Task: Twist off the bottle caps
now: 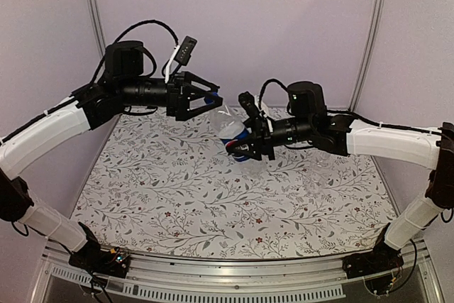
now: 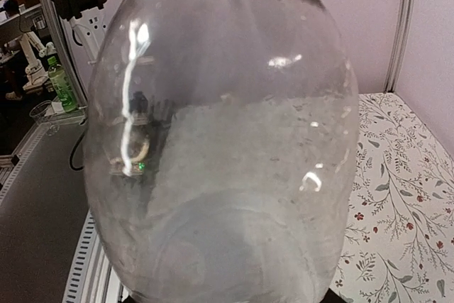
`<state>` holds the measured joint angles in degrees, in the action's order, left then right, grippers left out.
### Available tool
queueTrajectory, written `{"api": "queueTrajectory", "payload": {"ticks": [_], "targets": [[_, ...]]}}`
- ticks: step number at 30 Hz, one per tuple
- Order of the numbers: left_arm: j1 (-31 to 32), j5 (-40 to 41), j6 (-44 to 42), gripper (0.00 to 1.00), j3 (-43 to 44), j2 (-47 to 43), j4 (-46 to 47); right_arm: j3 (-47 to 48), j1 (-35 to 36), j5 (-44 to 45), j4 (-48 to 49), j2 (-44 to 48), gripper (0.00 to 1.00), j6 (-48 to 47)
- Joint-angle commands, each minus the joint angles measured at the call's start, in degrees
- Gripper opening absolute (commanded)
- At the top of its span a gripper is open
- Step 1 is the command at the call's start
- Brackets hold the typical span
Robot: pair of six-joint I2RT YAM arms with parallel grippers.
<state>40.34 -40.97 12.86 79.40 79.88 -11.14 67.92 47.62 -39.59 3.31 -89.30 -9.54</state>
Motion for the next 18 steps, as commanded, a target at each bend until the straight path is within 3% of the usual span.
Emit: {"api": "queueTrajectory", "payload": {"ticks": [1,4,12,18], "targets": [[-1.0,-7.7,-2.7,1.00,-2.3,-1.9,9.1,-0.5,0.1,-7.1,3.8,1.3,0.43,2.8],[-1.1,-10.9,-2.8,0.97,-3.8,-2.1,14.9,-1.1,0.1,-10.4,6.8,1.0,0.43,5.6],[-1.8,-17.2,3.9,0.68,-6.7,-1.2,27.5,-1.3,0.1,-17.6,10.5,0.1,0.42,11.9],[-1.7,-18.9,6.1,0.51,-6.5,0.2,29.5,-1.8,0.1,-17.9,10.4,0.7,0.41,12.2]]}}
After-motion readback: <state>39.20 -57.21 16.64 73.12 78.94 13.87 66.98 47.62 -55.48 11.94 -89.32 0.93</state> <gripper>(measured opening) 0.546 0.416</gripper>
